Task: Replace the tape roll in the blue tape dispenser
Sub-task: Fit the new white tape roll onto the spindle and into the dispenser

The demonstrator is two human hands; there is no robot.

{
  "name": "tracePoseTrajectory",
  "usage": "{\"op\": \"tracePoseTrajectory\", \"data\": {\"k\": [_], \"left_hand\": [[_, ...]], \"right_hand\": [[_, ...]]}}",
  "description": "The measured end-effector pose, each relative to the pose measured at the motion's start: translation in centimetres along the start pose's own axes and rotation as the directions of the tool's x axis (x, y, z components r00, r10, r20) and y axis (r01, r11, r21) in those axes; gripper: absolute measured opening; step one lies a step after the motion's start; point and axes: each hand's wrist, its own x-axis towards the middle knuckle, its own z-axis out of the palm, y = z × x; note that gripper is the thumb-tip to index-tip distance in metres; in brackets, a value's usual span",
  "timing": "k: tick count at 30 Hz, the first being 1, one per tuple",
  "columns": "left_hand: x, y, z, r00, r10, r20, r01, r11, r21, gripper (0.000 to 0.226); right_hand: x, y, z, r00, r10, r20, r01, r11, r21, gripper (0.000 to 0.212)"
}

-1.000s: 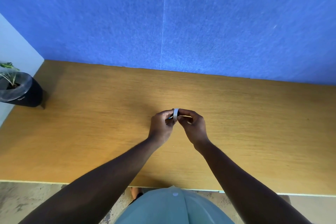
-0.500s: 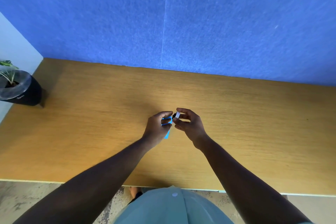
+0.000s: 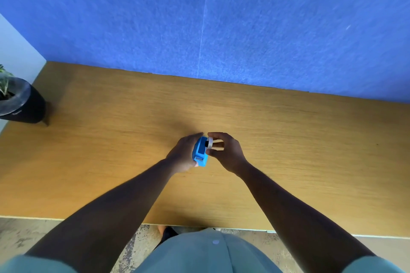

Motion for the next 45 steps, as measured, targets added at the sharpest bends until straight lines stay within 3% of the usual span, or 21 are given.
{"op": "tracePoseTrajectory", "data": {"k": [4,16,45], "left_hand": [[0.4,-0.6,0.2,0.997,-0.03,-0.072,0.03,0.999,-0.012,0.106],[0.0,-0.2,0.8,0.981,-0.055,-0.184,0.052,0.998,-0.021,0.103],[-0.4,-0.7,0.3,0.985,-0.034,-0.167,0.035,0.999,0.005,0.104]], "right_hand": [[0.9,-0.2,0.4,0.999,-0.039,-0.016,0.037,0.992,-0.121,0.06],[2.1,0.2,0.7,0.994,-0.111,0.016,0.111,0.965,-0.237,0.062],[3.2,0.1,1.9,0.995,-0.094,0.008,0.09,0.916,-0.39,0.056]]}}
